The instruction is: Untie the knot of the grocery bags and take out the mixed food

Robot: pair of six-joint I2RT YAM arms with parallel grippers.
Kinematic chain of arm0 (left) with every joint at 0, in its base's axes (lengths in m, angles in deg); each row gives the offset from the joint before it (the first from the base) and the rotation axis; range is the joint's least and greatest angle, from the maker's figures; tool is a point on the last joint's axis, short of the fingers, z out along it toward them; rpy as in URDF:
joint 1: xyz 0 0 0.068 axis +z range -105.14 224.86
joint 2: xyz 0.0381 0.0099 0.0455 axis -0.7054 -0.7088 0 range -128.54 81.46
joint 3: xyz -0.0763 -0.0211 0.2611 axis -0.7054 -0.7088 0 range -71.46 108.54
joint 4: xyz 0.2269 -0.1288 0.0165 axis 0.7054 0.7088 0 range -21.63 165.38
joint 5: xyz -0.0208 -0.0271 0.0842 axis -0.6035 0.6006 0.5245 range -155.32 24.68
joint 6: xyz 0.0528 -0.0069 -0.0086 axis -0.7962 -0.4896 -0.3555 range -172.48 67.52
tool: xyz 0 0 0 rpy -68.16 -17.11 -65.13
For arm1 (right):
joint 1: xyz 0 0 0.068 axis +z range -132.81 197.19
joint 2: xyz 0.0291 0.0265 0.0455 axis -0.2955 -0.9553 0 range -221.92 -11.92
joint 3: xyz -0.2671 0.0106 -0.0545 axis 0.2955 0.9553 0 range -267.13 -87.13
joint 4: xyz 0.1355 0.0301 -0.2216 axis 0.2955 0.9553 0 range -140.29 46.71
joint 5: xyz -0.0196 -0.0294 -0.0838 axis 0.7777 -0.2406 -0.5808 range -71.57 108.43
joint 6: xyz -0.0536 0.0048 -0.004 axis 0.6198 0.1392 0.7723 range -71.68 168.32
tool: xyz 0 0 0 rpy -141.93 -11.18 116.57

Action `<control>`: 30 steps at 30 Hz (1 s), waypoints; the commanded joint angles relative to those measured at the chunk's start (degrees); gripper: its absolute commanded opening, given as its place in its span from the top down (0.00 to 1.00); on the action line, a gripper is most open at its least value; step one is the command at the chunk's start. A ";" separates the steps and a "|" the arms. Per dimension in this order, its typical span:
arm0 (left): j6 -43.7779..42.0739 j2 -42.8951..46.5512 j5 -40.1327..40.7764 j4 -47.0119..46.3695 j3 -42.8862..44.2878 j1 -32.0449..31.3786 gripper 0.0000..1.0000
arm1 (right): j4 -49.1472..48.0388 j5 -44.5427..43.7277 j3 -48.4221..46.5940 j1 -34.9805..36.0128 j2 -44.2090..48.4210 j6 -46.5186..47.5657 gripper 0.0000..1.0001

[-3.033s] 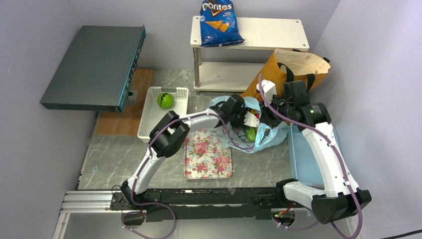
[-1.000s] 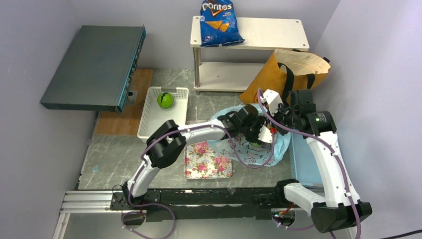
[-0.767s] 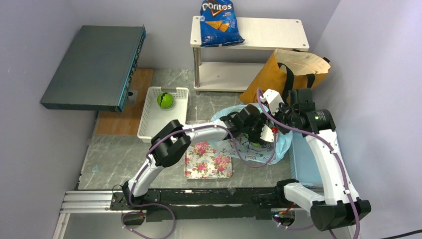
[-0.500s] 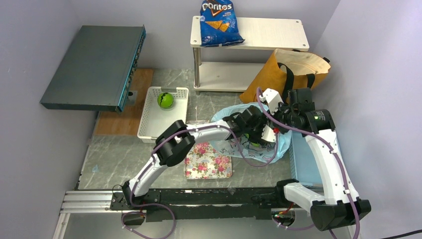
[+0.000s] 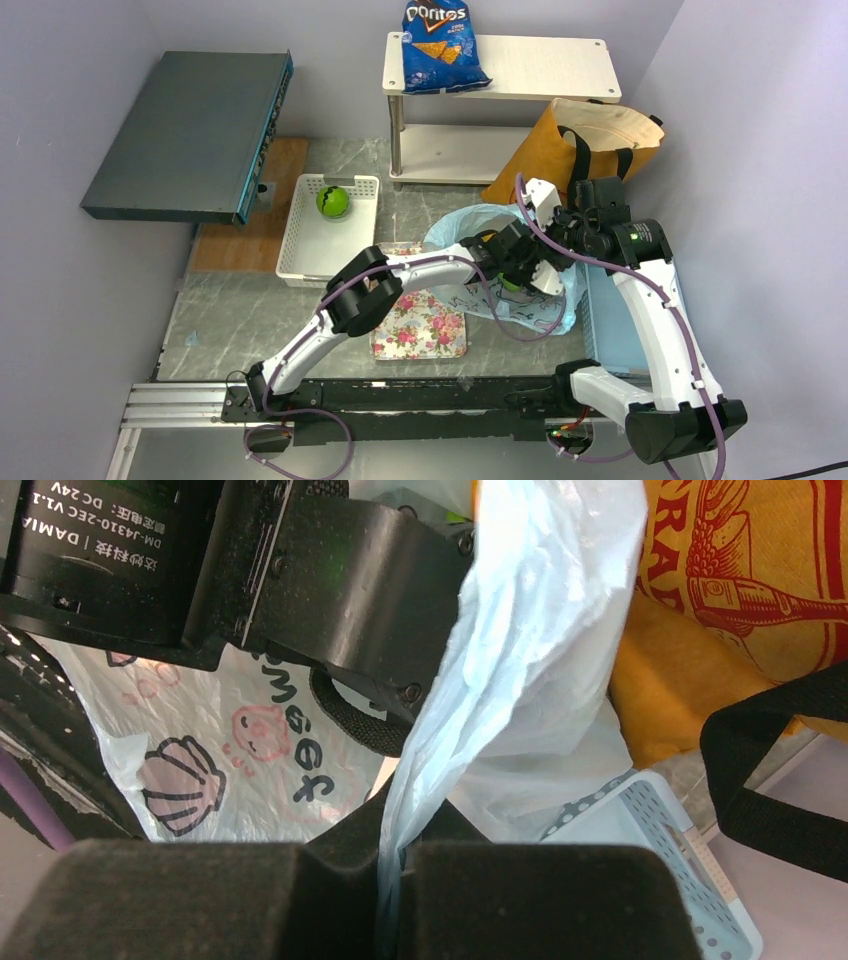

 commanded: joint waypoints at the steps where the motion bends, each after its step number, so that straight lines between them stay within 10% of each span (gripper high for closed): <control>1: -2.74 -0.67 0.41 12.06 -2.20 -0.22 0.40 | -1.38 2.12 -0.90 0.12 0.08 -0.57 1.00; 12: 2.07 18.03 -5.47 -2.96 -20.62 -1.41 0.80 | -2.24 -0.02 -1.39 0.11 0.08 -1.82 1.00; 30: 15.77 43.44 -13.88 -1.89 -32.91 -2.55 0.81 | -2.07 0.54 -1.07 0.11 1.20 -2.71 1.00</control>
